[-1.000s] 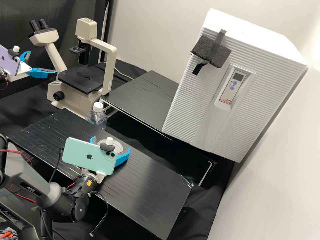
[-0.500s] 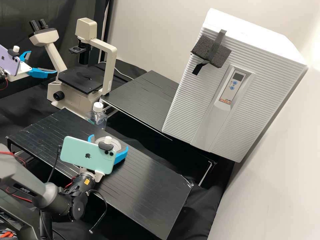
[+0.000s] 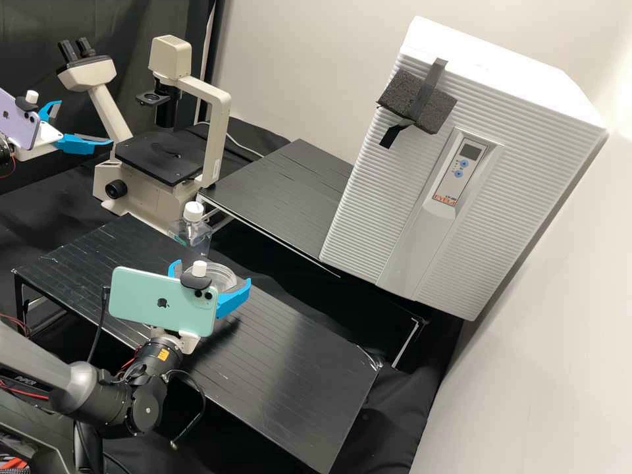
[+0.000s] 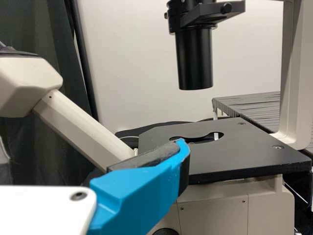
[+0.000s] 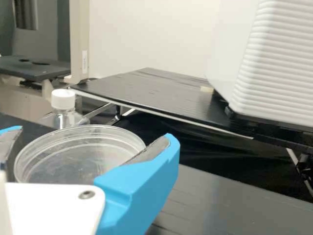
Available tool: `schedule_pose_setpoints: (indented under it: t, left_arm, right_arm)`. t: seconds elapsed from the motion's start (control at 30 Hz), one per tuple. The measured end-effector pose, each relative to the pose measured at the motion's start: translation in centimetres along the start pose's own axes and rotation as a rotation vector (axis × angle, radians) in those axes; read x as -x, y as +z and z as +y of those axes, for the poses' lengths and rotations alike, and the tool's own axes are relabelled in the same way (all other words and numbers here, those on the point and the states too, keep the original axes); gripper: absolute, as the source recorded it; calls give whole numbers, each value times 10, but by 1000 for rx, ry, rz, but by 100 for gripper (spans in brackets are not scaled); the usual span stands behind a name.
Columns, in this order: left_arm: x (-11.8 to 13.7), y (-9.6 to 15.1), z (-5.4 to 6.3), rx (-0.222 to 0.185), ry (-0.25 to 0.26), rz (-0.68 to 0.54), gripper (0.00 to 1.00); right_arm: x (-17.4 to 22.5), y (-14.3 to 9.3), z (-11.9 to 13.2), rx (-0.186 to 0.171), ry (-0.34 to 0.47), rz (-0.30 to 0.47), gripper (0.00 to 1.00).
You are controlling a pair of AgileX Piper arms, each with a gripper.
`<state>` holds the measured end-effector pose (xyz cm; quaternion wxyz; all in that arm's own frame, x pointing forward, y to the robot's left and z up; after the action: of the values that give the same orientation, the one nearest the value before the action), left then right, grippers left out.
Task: Open the petri dish lid.
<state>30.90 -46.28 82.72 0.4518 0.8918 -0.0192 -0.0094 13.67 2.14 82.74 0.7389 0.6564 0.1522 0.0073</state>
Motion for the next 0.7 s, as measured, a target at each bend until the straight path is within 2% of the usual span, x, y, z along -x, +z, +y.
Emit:
schedule_pose_setpoints:
  t: [0.2,0.4,0.43,0.63,0.7]
  left_arm:
    - [0,0,0,0,0,0,100]
    - [0,0,0,0,0,0,100]
    - [0,0,0,0,0,0,100]
    - [0,0,0,0,0,0,100]
    - [0,0,0,0,0,0,100]
  right_arm:
    - [-2,6,-6,-34,-58,-8,0]
    - [-4,11,-7,-78,-71,-12,0]
    - [-4,11,-7,-81,-71,-13,100]
    - [-4,12,-7,-84,-72,-11,100]
    - [-3,12,-7,-75,-71,-12,100]
